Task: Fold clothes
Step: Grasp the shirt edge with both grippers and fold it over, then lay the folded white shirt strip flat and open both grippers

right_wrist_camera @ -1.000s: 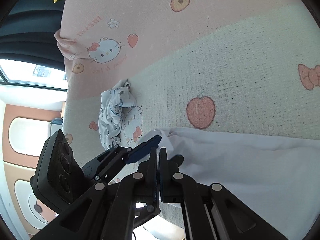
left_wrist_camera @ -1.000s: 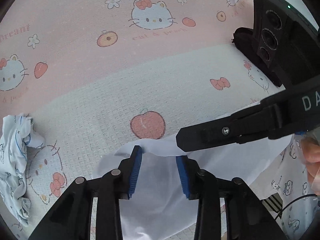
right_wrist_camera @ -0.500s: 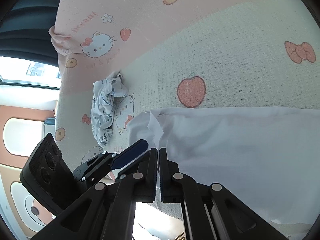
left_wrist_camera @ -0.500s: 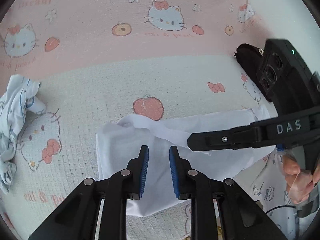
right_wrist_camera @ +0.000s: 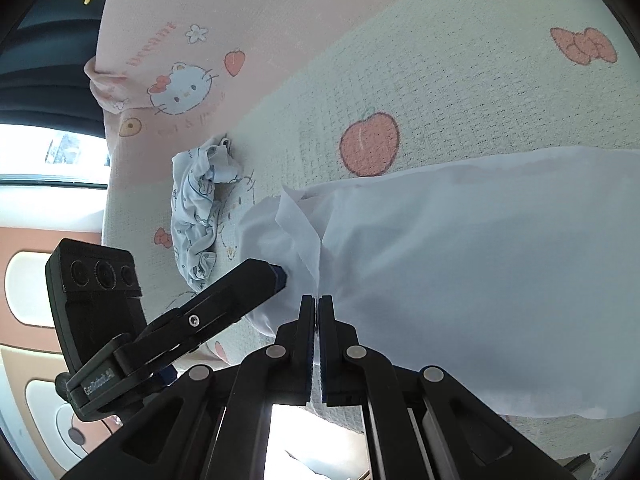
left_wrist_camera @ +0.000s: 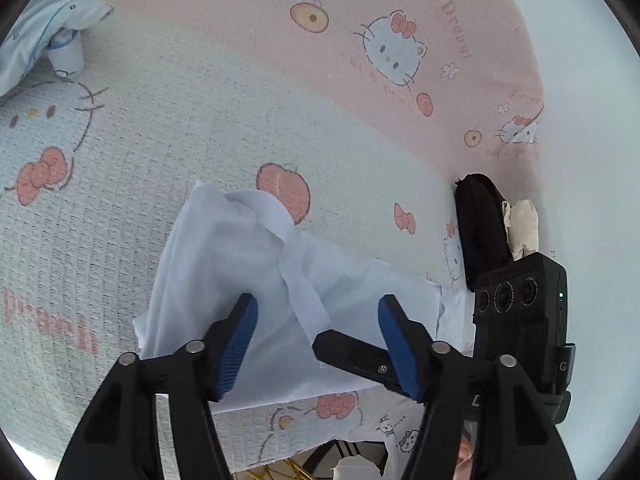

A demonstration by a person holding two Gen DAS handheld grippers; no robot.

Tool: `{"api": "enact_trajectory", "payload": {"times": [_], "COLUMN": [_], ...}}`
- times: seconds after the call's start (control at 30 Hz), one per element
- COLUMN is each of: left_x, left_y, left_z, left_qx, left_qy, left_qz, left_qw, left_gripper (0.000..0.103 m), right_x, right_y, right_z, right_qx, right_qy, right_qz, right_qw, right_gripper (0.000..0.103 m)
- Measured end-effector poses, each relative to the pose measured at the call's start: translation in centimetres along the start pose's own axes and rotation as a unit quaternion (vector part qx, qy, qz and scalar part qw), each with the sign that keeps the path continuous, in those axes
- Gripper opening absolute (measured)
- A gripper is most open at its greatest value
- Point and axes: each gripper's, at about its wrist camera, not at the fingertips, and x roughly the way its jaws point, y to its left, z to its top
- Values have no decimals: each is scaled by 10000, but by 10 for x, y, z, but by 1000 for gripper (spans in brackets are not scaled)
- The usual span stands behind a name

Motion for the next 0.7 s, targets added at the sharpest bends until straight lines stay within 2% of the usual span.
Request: {"api": "enact_trajectory", "payload": {"times": [0.27,0.4,0.47,0.53,0.7], "left_x": [12,15,17,16,14], "left_y": [-1,-4,1,7,9], "left_z": [2,0,-1,-1,-5], "left_qx": [-79,216,87,-81,-13], "left_qy": [-17,116,175,172,258], "left_qz": [61,869,1005,988,1110], "left_qw": [9999,9959,9947,9949,9935], "left_gripper": [60,26,15,14,14], "right_x": [10,17,21,23,19], "right_y": [7,4,2,-1,1], "right_z": [-7,-7,-9,-10,-10], "right_qx": [-148,-151,-150,-155,-391], "right_qy": [146,240,307,339,291], "right_qz": [-75,-202,-245,-290,-706], "right_qw": [9998,9994,9991,9989,9963], "right_gripper": [0,0,0,0,0]}}
